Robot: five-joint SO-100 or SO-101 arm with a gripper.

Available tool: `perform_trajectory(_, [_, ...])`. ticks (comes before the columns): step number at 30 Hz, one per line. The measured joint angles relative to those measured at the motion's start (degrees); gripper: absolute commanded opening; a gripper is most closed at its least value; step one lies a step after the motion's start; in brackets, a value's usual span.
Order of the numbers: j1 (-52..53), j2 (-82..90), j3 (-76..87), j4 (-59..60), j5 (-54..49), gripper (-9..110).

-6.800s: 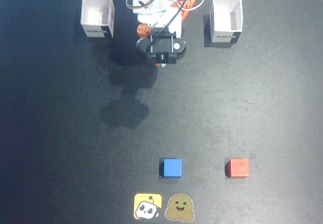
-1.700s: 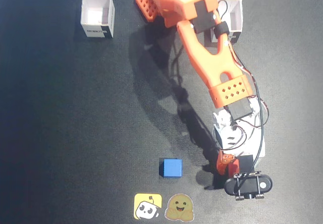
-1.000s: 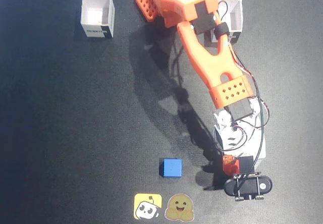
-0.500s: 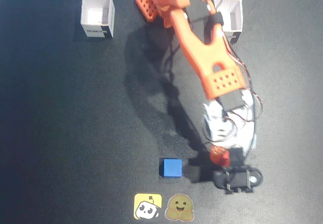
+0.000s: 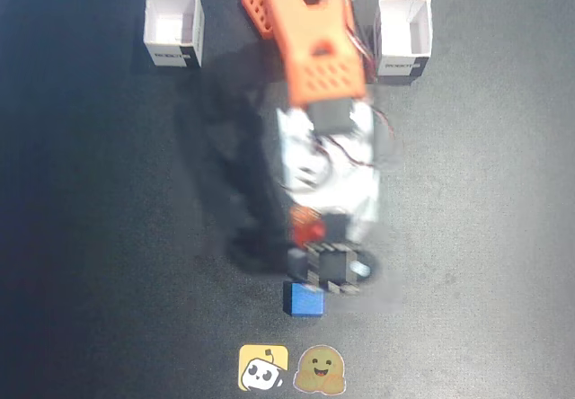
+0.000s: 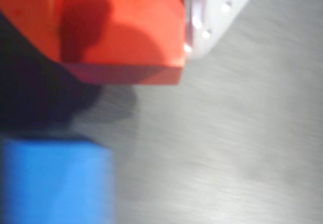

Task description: Put the red cube in the right box and the blue cube in the left box.

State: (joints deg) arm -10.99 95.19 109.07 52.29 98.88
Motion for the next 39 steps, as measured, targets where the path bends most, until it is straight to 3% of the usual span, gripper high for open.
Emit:
perform_trajectory(8, [9.5,11.9,7.6,3.5,-5.5,11])
perform_trajectory(21, [18.0,32.3,16.8,19.3,-6.1,12])
perform_trajectory(39, [51.6,41.6,25.9,22.7,-15.8,12])
